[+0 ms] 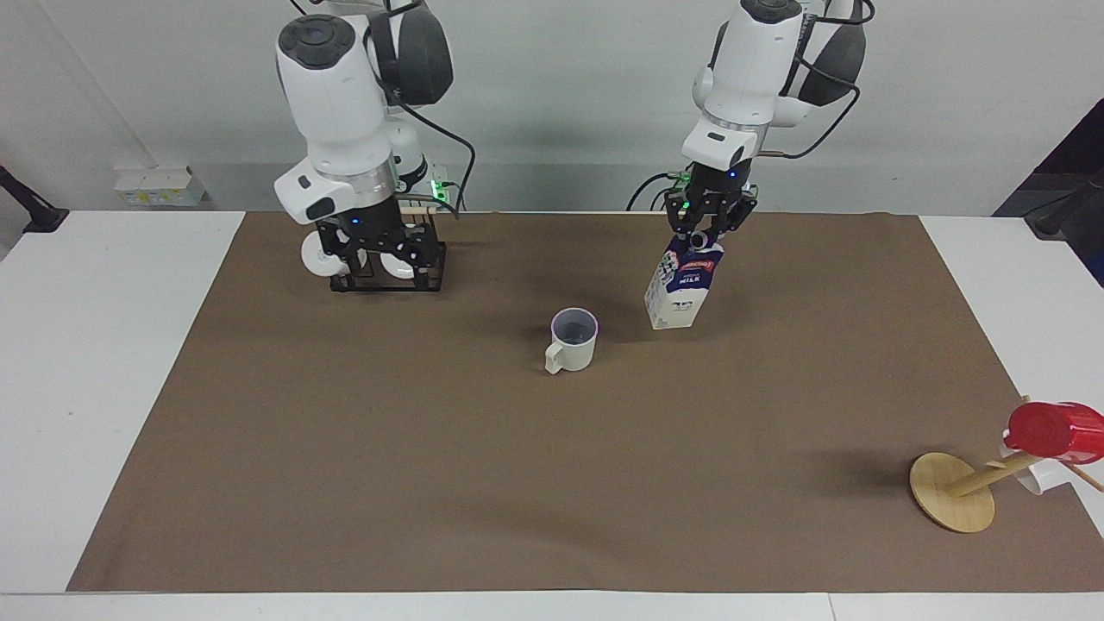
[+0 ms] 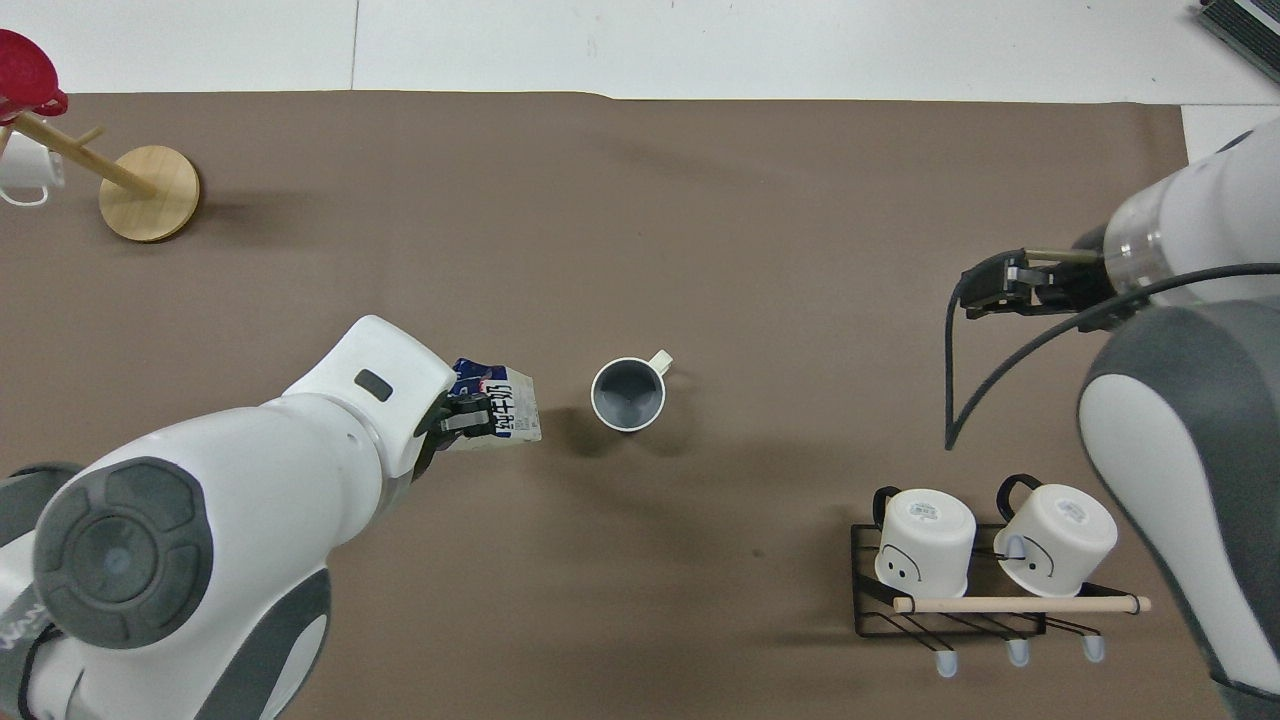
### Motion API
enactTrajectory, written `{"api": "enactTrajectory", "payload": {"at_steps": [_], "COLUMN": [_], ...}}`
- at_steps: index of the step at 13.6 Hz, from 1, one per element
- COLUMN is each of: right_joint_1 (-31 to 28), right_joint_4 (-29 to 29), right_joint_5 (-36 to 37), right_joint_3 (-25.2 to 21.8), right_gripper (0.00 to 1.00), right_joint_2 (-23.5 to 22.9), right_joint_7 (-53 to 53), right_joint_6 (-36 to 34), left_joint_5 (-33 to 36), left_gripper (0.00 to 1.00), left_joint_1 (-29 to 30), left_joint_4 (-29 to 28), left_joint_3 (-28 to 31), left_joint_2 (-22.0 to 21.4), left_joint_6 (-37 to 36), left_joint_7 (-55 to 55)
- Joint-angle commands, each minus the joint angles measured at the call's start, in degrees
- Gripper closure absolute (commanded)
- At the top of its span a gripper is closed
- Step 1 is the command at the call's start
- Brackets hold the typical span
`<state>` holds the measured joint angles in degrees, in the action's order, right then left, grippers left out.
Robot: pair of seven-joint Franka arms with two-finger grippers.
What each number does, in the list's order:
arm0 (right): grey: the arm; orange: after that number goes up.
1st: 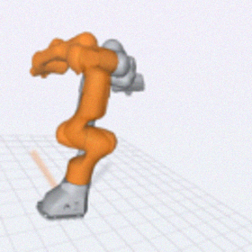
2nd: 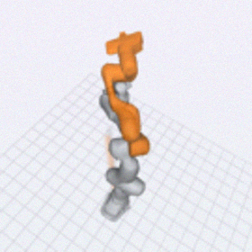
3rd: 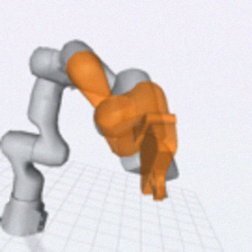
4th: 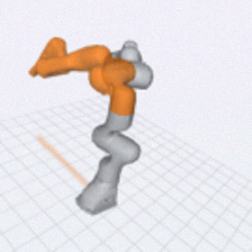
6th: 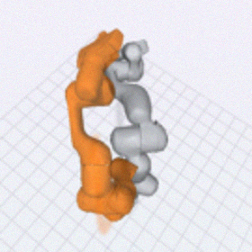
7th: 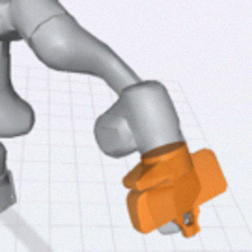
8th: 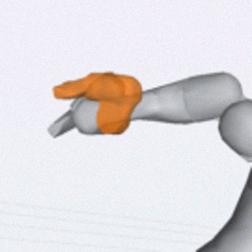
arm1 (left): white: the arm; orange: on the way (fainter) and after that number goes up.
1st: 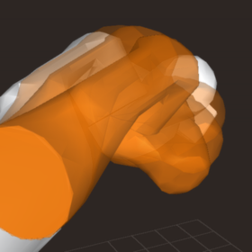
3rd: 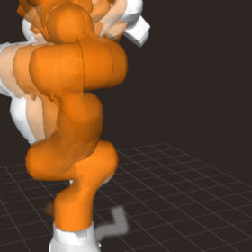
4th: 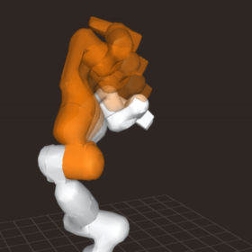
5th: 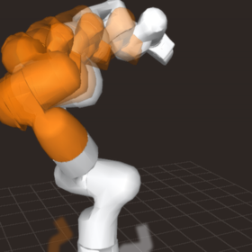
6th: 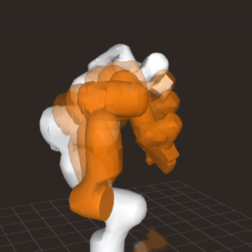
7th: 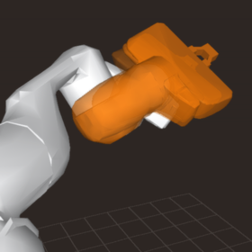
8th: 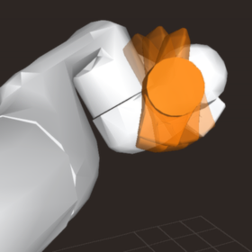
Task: Place cup and milk on table
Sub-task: 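Open the right gripper and withdraw while the left gripper carries the carton, then lower the milk carton beside the mug with the left gripper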
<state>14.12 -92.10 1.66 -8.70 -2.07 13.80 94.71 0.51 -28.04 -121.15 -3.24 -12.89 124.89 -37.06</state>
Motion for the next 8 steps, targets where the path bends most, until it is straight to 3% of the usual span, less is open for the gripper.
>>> {"api": "enactTrajectory", "payload": {"at_steps": [1,8], "right_joint_1": [-3.6,-4.8], "right_joint_4": [-1.1,2.2], "right_joint_5": [-1.0,-1.1], "right_joint_3": [0.7,-1.3], "right_gripper": [0.00,0.00], "right_joint_2": [2.4,6.6], "right_joint_7": [-4.1,-5.1], "right_joint_6": [-1.4,-6.5], "left_joint_5": [0.9,1.2], "left_gripper": [0.64,0.64], "left_joint_1": [-1.9,-1.9], "left_joint_4": [-1.9,-2.9], "left_joint_3": [1.0,1.0], "left_joint_2": [0.5,3.0], "left_joint_6": [4.4,6.6], "left_joint_7": [-2.1,-2.1]}}
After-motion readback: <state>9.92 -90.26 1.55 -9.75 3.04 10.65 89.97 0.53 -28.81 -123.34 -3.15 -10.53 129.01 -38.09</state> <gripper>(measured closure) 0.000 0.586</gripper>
